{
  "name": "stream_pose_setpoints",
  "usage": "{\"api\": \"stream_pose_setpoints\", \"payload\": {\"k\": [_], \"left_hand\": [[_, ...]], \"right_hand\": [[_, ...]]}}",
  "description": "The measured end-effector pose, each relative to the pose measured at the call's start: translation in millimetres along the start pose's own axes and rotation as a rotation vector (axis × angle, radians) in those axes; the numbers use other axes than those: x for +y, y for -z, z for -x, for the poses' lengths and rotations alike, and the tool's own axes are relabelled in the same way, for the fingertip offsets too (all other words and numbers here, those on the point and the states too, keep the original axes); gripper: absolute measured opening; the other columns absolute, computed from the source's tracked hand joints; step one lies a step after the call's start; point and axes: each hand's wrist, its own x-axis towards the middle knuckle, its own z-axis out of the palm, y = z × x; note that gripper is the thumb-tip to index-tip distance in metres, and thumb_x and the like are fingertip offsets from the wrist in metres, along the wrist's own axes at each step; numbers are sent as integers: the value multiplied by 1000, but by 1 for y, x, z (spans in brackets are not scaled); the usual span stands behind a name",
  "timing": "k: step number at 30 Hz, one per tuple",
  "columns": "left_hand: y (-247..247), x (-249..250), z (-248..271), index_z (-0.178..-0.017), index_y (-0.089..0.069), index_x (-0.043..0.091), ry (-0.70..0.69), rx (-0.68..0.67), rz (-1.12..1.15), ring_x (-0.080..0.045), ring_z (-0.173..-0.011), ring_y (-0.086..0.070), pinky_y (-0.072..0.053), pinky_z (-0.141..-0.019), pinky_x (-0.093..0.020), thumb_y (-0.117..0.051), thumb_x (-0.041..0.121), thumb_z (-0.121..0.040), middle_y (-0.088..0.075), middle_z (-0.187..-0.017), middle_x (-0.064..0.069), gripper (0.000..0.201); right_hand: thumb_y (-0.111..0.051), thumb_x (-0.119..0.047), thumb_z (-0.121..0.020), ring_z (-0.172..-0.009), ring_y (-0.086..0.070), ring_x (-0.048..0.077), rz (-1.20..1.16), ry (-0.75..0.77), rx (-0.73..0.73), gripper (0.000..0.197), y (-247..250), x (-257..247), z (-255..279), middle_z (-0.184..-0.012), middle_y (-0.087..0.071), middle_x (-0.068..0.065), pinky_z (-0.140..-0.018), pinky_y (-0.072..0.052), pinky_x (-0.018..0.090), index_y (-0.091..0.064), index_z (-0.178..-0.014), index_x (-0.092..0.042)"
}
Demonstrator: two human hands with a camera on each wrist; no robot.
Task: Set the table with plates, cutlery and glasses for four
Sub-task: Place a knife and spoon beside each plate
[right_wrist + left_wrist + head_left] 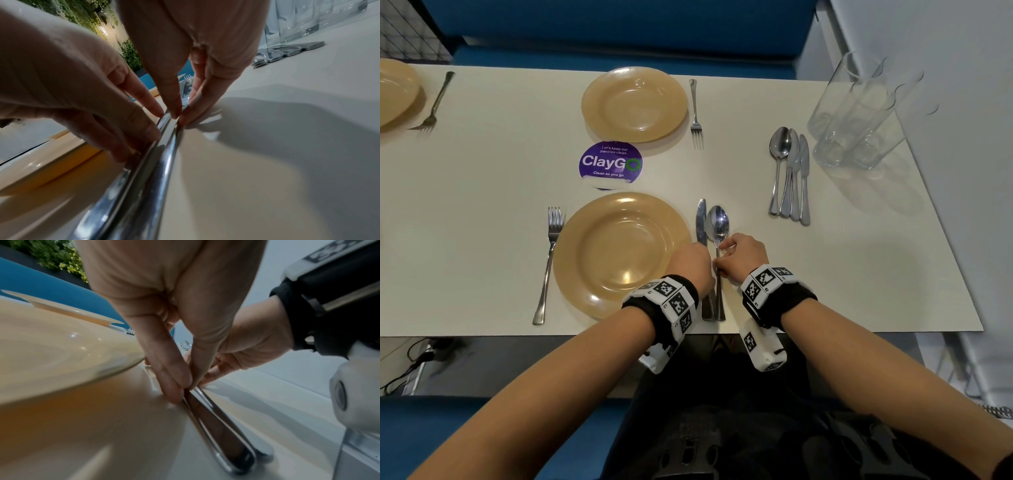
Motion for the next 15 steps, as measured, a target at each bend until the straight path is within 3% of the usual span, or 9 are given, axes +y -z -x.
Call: {"api": "stream_pose_setpoints", "payload": {"k": [7,10,13,15], "left_hand": [[8,2,-6,-106,-58,4,-16,2,-66,-25,-102,-60,-45,-77,-28,-58,22,-90,-61,-110,-12,24],[20,8,-12,-109,-56,3,-28,14,-68,-26,-101,-60,-46,-76,-29,-59,25,-89,-63,-106,-12,29],[33,17,-25,-124,-48,4,-59,46,75,-28,-108,-59,-48,-80,-32,-59,21,-87,-63,-109,-12,42],[42,28,-39,-127,-46,9,-77,59,235,-28,-112,-58,-50,-87,-32,-61,21,-85,-64,-113,-11,46]], "right_hand": [[-72,-17,-74,-91,-67,25,-19,7,5,31,7,1,-2,-102,-69,9,-88,-54,35,-63,-103,-12],[-69,-16,-75,-80,-68,22,-33,-1,34,29,20,0,-6,-99,-70,9,-78,-55,30,-63,-103,-13],[-67,-15,-79,-61,-63,17,-88,-25,60,27,42,-2,-16,-84,-68,8,-63,-51,23,-60,-105,-12],[-68,-16,-80,-69,-67,20,-110,-30,101,28,61,-3,-28,-78,-67,4,-70,-55,28,-59,-106,-12]]}}
